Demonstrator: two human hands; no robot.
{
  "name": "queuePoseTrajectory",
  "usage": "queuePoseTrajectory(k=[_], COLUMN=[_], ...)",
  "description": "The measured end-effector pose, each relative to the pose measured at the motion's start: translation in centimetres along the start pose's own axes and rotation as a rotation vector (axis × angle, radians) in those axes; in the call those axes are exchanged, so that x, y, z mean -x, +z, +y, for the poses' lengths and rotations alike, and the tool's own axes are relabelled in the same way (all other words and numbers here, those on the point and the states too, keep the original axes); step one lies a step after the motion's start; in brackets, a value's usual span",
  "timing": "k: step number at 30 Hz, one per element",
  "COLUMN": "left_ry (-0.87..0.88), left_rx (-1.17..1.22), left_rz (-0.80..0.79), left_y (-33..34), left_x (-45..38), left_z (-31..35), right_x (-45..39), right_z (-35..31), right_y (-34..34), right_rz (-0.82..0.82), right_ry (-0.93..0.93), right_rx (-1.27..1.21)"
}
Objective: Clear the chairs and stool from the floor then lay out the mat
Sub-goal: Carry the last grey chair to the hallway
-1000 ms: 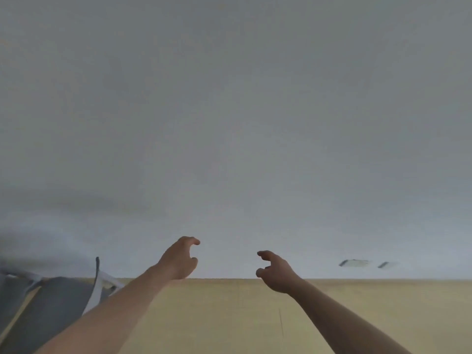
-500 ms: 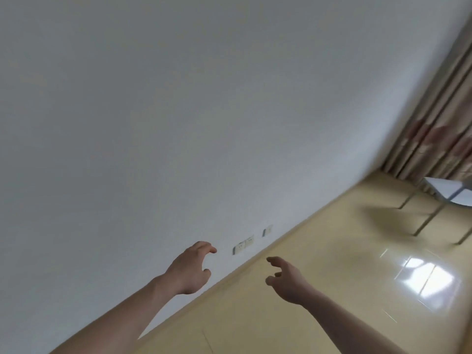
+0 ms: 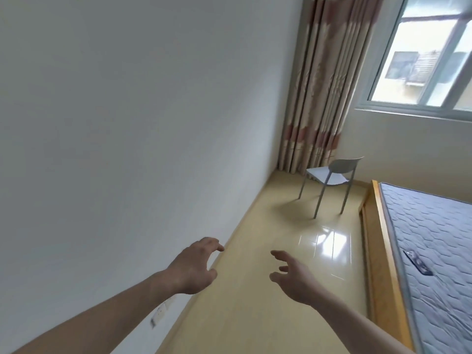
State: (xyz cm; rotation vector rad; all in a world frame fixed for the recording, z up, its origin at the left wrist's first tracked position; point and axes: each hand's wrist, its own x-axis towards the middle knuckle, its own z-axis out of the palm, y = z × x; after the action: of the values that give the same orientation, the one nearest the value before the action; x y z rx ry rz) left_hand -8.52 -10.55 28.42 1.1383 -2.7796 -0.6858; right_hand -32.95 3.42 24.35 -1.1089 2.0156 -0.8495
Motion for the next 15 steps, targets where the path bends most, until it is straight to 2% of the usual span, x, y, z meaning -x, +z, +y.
queuePoseTrajectory(k=[8, 15], left_ry=[0.128, 0.237], left_rx=[0.062, 0.094], left_rz=[-0.043, -0.102], left_y=[0.1, 1.0], left_x=[-13.4, -23.3], left_z=[-0.1, 4.7], right_x=[-6.5, -10.1], right_z=[0.8, 3.5], right_y=[-4.9, -9.9], right_rz=[0.149, 0.264], right_ry=[0.076, 0.135], right_rx=[-0.007, -0.054])
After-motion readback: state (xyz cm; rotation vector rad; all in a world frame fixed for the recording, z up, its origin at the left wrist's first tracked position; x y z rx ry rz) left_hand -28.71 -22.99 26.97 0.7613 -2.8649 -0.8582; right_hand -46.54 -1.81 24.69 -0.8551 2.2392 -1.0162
